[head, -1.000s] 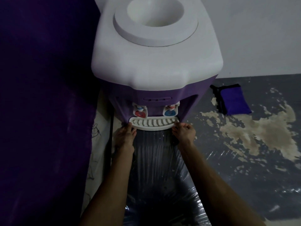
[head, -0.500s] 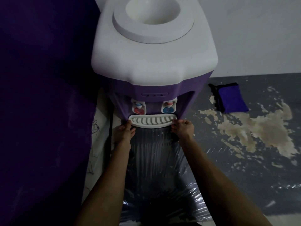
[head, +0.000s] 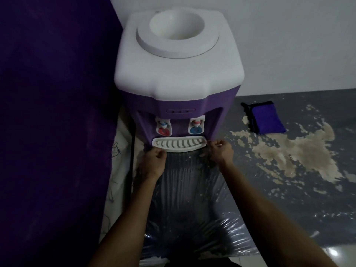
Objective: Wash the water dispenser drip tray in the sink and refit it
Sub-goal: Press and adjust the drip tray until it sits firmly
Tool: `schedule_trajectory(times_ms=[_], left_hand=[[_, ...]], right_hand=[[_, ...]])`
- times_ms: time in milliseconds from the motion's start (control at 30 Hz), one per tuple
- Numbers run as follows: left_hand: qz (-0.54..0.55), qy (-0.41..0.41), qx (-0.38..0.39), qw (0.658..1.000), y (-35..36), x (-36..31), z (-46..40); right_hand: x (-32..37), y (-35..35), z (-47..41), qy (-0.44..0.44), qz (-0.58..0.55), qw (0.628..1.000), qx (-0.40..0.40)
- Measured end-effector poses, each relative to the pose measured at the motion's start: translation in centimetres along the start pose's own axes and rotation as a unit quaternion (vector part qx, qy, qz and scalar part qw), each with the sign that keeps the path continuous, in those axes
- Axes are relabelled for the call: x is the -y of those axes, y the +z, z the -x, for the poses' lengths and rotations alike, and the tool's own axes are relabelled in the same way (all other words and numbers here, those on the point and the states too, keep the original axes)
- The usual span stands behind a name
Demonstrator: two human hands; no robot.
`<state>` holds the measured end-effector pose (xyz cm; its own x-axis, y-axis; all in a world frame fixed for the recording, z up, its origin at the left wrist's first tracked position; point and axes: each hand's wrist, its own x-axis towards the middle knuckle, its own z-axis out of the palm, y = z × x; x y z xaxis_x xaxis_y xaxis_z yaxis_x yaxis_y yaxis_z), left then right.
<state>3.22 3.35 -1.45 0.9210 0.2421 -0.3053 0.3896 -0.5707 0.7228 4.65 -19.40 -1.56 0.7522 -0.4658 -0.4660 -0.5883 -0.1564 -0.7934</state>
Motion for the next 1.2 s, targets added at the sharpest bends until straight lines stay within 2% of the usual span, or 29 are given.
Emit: schedule_trajectory(times_ms=[133, 333, 433, 767, 967, 1133, 1200], left_hand=[[-0.060, 0.107, 0.099, 0.988, 1.2, -1.6, 1.9], [-0.092, 0.205, 0.154, 0.962, 5.4, -4.9, 3.8], [-0.081, 0.199, 0.184, 0.959, 8.7, -7.3, 4.2], [-0.048, 0.163, 0.192, 0.967, 19.4, -17.7, 3.1], [-0.034, 0.118, 0.167, 0.978, 25.1, -22.5, 1.0], [-0.055, 0.078, 0.138, 0.986, 29.0, -24.3, -0.7], [-0.053, 0.060, 0.124, 0.989, 29.9, -24.6, -1.2]], right_hand=[[-0.1, -2.2, 0.4, -0.079, 0.119, 0.989, 0.031], [-1.1, -5.9, -1.6, -0.113, 0.206, 0.972, 0.022], [-1.5, -9.1, -3.5, -0.121, 0.238, 0.963, 0.018], [-2.5, -20.1, -11.8, -0.134, 0.262, 0.956, 0.008], [-2.3, -22.8, -16.8, -0.124, 0.263, 0.957, 0.002], [-1.9, -23.5, -20.1, -0.102, 0.283, 0.953, -0.028], [-1.9, -23.5, -21.3, -0.096, 0.279, 0.955, -0.016]])
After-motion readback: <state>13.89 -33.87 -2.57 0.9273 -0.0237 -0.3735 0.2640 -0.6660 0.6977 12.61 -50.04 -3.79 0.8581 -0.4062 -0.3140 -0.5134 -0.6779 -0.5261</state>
